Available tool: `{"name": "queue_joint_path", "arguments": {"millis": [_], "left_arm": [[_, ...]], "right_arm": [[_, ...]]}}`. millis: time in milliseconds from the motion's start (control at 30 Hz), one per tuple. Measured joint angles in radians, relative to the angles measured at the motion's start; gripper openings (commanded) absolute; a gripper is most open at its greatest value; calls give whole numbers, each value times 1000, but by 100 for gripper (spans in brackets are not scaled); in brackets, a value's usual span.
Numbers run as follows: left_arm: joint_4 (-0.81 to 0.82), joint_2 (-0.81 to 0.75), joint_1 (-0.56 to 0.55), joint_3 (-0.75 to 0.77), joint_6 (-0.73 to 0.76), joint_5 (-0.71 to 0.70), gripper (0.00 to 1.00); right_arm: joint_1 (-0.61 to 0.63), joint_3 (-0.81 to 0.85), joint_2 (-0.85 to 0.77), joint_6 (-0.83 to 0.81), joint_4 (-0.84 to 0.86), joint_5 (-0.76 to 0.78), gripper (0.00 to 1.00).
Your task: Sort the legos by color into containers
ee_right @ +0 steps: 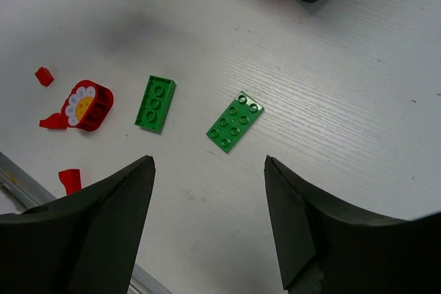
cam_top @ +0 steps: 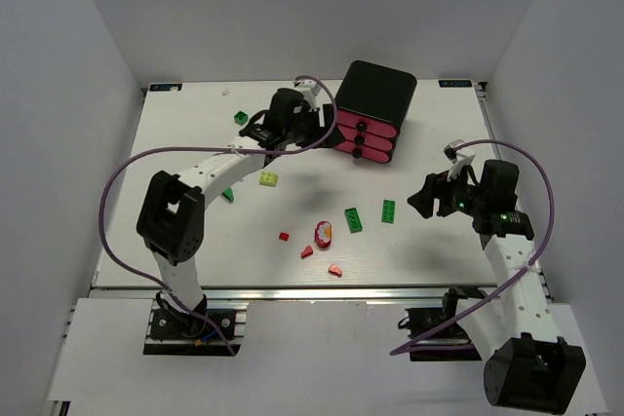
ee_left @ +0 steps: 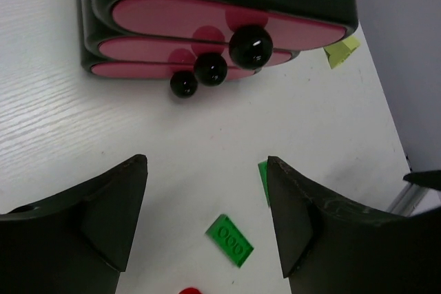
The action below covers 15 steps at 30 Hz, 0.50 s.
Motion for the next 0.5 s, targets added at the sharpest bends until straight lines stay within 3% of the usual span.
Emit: {"name": "queue_joint_path", "arguments": {"millis": [133,300,500], "left_arm": [[-23,67,-63,95,-21,-105,79],[-32,147,-121,221,-34,-218,68],[-71,262,-164,357,-37,-335,61]], "right_arm": [[-13,12,24,19,-4,-14,65],[-26,14,27,35,-5,-26,52],[-37,14,27,48,-5,-26,48]]}}
